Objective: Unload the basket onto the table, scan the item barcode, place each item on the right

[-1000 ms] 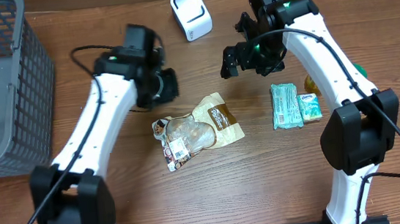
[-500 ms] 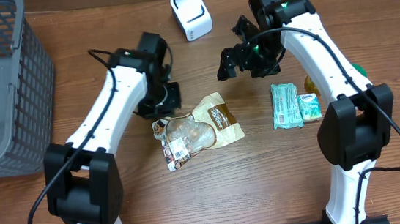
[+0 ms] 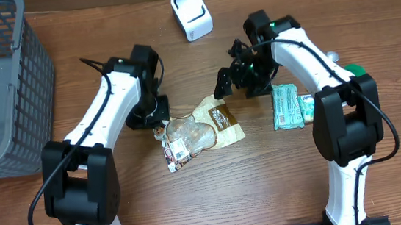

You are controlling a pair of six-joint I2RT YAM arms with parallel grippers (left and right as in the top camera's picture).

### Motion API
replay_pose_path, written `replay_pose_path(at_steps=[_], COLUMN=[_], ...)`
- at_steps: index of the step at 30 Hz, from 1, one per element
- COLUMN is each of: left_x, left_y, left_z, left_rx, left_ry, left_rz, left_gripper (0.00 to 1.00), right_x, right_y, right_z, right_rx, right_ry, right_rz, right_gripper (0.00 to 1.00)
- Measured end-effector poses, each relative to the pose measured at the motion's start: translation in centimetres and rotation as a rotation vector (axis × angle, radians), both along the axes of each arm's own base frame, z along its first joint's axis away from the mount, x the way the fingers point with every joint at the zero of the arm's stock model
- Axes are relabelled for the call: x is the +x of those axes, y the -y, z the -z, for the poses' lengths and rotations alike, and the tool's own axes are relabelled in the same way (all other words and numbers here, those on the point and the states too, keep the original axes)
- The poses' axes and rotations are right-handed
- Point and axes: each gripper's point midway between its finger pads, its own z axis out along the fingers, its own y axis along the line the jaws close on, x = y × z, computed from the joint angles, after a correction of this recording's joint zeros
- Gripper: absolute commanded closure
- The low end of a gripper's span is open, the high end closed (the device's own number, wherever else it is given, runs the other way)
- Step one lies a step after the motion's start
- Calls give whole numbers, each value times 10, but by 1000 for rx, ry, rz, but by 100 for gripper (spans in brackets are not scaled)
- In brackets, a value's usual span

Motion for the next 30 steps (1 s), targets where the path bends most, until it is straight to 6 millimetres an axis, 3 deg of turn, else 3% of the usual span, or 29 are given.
replay_pose_path(at_steps=[5,9,19,30], left_x=[-9,-7,-11,-22], left_y=[-4,-3,-4,-9], left_z=[23,28,35,56], left_rx=[11,6,8,22], left_ry=[-13,4,0,-10], left_rz=[0,1,0,1], left_gripper=[96,96,96,96], right_x=[-11,-23,-26,-41], right_y=[-3,-9,-48,-106], right_z=[23,34,32,31], right_rx=[30,89,317,391], right_ry=[-31,-62,-18,16], right_rz=[2,4,11,-42], right_gripper=[0,0,2,12])
